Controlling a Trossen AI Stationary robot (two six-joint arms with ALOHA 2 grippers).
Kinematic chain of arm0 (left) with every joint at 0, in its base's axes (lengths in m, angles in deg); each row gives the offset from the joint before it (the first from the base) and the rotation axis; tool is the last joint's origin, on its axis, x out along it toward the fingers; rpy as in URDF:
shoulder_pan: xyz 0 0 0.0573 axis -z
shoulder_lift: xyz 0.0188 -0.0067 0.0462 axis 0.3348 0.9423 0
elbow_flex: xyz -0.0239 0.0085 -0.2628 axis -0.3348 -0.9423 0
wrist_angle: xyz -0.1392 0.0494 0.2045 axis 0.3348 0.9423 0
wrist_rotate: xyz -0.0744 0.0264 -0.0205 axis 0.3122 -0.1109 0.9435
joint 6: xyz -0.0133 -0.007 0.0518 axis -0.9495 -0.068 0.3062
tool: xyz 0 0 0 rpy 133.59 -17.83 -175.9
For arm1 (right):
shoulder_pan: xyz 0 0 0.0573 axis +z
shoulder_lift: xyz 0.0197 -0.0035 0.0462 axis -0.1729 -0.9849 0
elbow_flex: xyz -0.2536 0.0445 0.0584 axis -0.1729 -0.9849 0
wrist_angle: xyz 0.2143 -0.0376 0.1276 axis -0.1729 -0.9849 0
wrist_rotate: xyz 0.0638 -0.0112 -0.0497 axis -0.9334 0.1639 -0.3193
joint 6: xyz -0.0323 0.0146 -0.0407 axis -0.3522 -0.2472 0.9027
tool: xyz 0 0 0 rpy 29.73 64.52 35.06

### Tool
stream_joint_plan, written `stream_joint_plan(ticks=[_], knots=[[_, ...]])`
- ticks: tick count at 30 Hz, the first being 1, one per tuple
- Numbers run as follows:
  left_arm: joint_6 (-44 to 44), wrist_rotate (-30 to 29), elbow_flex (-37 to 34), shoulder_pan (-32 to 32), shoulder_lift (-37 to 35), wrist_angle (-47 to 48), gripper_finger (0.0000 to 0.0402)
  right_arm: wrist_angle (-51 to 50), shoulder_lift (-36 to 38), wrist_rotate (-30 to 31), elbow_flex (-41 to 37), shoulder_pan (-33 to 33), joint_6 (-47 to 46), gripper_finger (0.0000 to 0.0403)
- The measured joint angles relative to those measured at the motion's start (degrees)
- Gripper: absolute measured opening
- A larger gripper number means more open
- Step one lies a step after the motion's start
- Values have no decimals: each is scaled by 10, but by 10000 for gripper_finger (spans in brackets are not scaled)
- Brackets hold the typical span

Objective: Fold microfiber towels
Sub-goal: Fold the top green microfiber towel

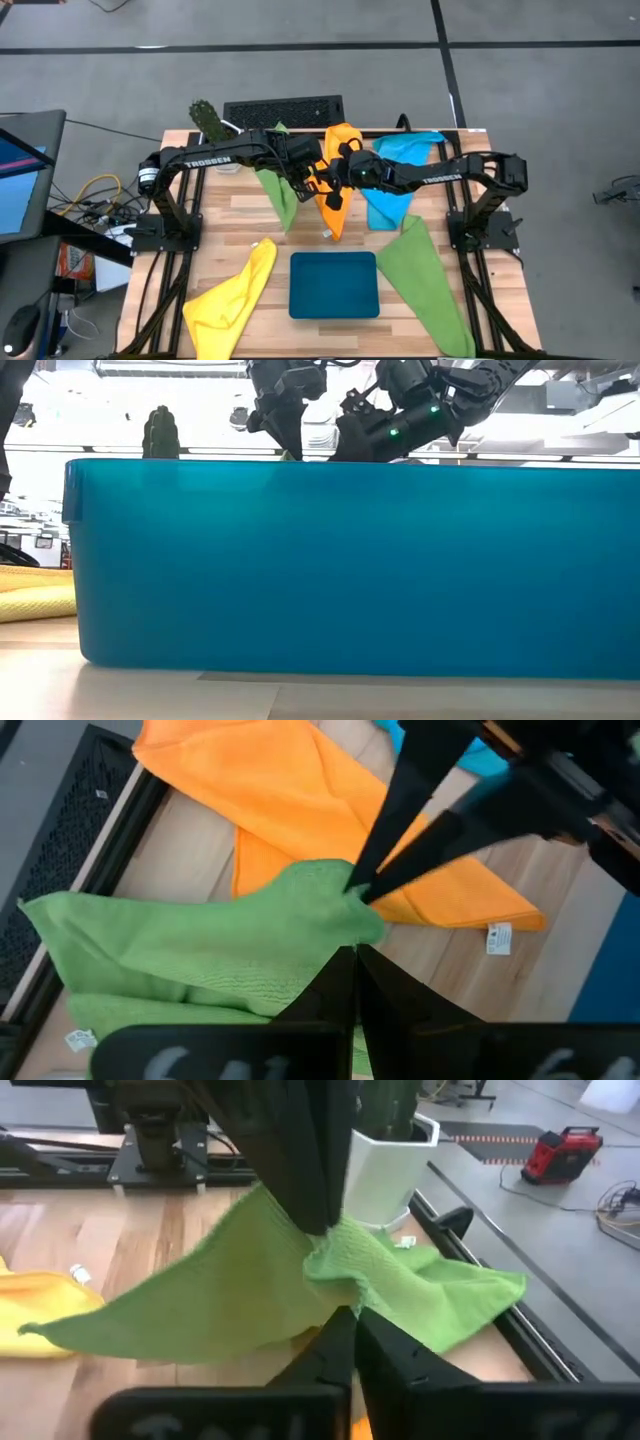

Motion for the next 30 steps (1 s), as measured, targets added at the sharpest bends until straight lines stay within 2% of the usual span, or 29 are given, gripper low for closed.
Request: stream_joint_plan(ticks=[6,12,15,20,26,30], knots=[[1,-1,0,0,0,0,0,-1,0,2,0,-8,0,119],[1,-1,0,0,0,0,0,-5,0,1,0,-14,1,150],[1,-1,0,0,0,-4,0,-13,0,1,0,-18,1,125],[1,-1,0,0,0,-12,0,-39,0,-2,0,-22,2,20],[2,-1,0,0,0,-13,6,-39,1,4,0,-23,-36,9],[-14,3,0,0,0,27,45,-46,1,19,0,-33,-66,9]])
